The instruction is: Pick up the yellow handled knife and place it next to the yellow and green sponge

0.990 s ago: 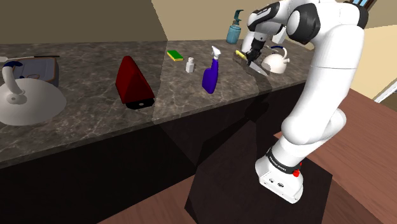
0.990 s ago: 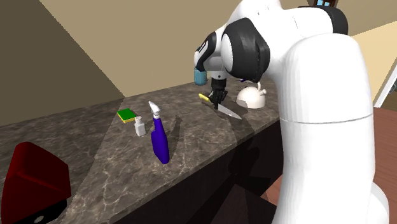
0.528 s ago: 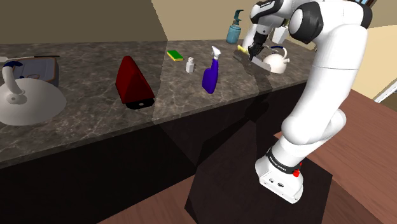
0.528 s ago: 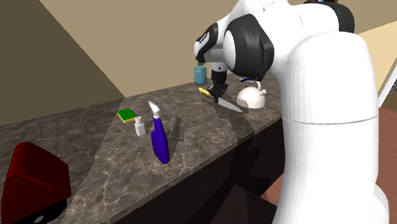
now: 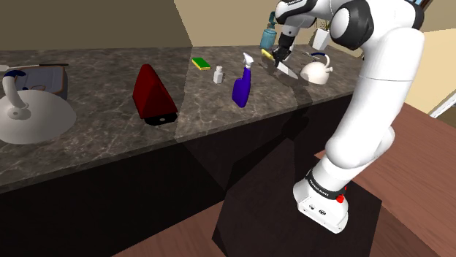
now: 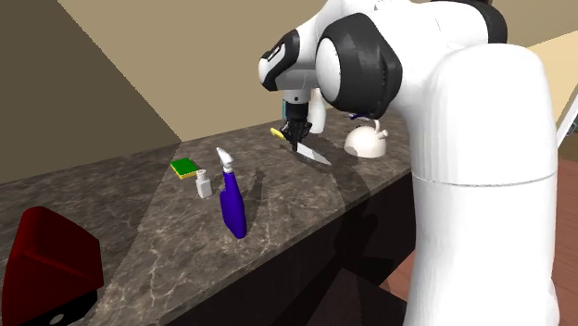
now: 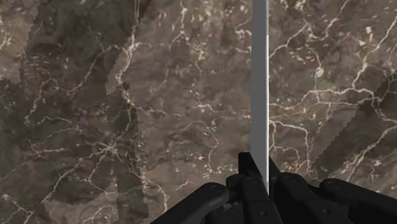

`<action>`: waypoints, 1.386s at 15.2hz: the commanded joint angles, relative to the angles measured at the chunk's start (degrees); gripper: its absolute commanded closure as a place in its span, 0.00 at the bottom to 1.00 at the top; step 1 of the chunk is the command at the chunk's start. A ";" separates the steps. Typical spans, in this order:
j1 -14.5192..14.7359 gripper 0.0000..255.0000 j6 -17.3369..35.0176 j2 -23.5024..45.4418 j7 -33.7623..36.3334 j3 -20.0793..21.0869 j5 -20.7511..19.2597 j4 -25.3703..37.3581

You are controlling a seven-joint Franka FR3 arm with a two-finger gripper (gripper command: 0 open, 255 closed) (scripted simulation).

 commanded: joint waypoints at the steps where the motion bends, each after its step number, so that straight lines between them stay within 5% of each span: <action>1: 1.73 1.00 0.01 -0.21 2.60 0.71 -0.36 -0.07; 12: 9.76 1.00 -1.94 3.70 15.50 4.90 -0.75 6.19; 21: 14.85 1.00 -6.72 12.21 25.01 7.95 -0.05 19.64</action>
